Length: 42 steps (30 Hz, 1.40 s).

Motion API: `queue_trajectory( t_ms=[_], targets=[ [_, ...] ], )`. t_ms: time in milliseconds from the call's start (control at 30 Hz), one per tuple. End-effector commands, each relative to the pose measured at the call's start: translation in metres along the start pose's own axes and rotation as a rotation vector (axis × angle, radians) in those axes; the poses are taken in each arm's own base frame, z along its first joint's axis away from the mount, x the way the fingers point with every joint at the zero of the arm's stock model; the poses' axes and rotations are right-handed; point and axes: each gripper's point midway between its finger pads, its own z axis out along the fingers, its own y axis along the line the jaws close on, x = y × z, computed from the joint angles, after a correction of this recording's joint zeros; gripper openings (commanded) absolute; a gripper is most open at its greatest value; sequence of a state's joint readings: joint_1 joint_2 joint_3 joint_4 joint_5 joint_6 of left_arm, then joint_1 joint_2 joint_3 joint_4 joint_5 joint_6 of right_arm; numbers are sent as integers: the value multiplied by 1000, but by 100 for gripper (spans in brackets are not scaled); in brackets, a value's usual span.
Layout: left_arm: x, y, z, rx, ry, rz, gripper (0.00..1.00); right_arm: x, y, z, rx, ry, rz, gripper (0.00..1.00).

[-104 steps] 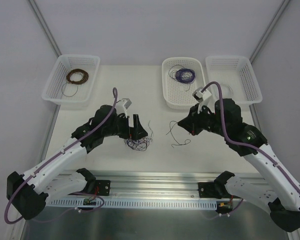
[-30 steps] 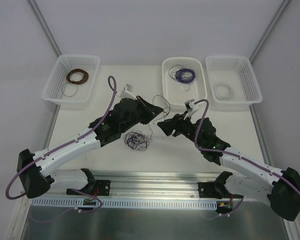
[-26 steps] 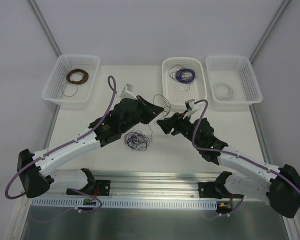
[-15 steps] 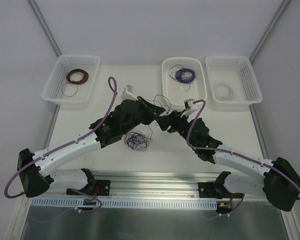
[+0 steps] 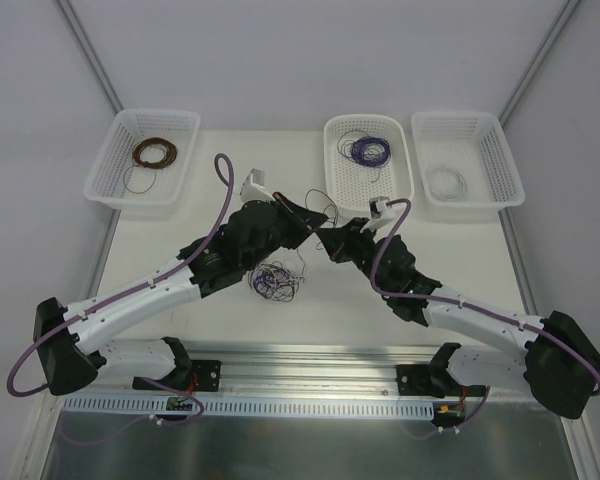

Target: Untangle the cables

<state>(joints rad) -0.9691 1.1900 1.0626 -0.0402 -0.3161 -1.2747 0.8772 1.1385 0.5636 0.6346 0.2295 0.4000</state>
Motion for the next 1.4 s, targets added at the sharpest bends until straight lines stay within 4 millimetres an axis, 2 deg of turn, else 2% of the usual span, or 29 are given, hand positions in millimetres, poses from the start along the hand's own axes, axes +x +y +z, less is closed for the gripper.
queue_trajectory(
  t_ms=[0,33,100,133,233,400,533,600,700,733,833,900,933,1000,1033,1067,1133,1233,1267,1300,1367],
  targets=[
    [-31,-37,-19,98,-110,44,0,0,-10,-9,39,-11,-1,1],
    [-41,-42,-22,105,-150,89,0,7,-22,-13,78,15,-12,1],
    [-57,-49,-31,119,-194,130,0,11,-33,-22,102,28,-13,1],
    [-64,-52,-34,113,-209,169,0,22,-47,-28,137,61,-22,1],
    [-88,-54,-39,103,-248,201,0,29,-64,-40,177,96,-35,1],
    [-119,-33,-37,38,-232,225,0,34,-80,-53,232,145,-83,1],
    [-145,-25,-48,-2,-261,268,0,35,-99,-61,287,173,-95,1],
    [-159,-21,-53,-29,-275,301,0,36,-103,-64,301,200,-101,1],
    [-169,-19,-57,-51,-285,332,0,31,-94,-65,275,237,-131,22],
    [-173,-20,-59,-54,-289,357,0,29,-90,-65,271,250,-141,33],
    [-181,-21,-60,-72,-303,389,0,22,-80,-70,272,331,-203,51],
    [-188,-24,-61,-77,-318,431,0,22,-78,-77,270,389,-246,57],
    [-192,-25,-61,-81,-326,443,0,12,-67,-75,249,382,-255,62],
    [-204,-20,-59,-113,-343,464,0,14,-64,-82,230,432,-282,69],
    [-211,-23,-61,-118,-358,488,0,8,-56,-82,210,431,-289,78],
    [-216,-18,-57,-139,-356,497,0,9,-51,-85,187,450,-292,81],
    [-239,-14,-57,-177,-393,525,0,7,-49,-91,175,474,-318,91],
    [-274,-9,-60,-229,-449,553,0,-1,-45,-100,168,481,-356,100],
    [-282,-7,-61,-243,-460,560,0,-2,-38,-102,134,492,-360,97],
    [-301,-7,-68,-261,-501,570,0,-2,-38,-106,135,505,-369,97],
    [-319,1,-64,-297,-515,576,0,-8,-34,-108,117,503,-394,97]
  ],
)
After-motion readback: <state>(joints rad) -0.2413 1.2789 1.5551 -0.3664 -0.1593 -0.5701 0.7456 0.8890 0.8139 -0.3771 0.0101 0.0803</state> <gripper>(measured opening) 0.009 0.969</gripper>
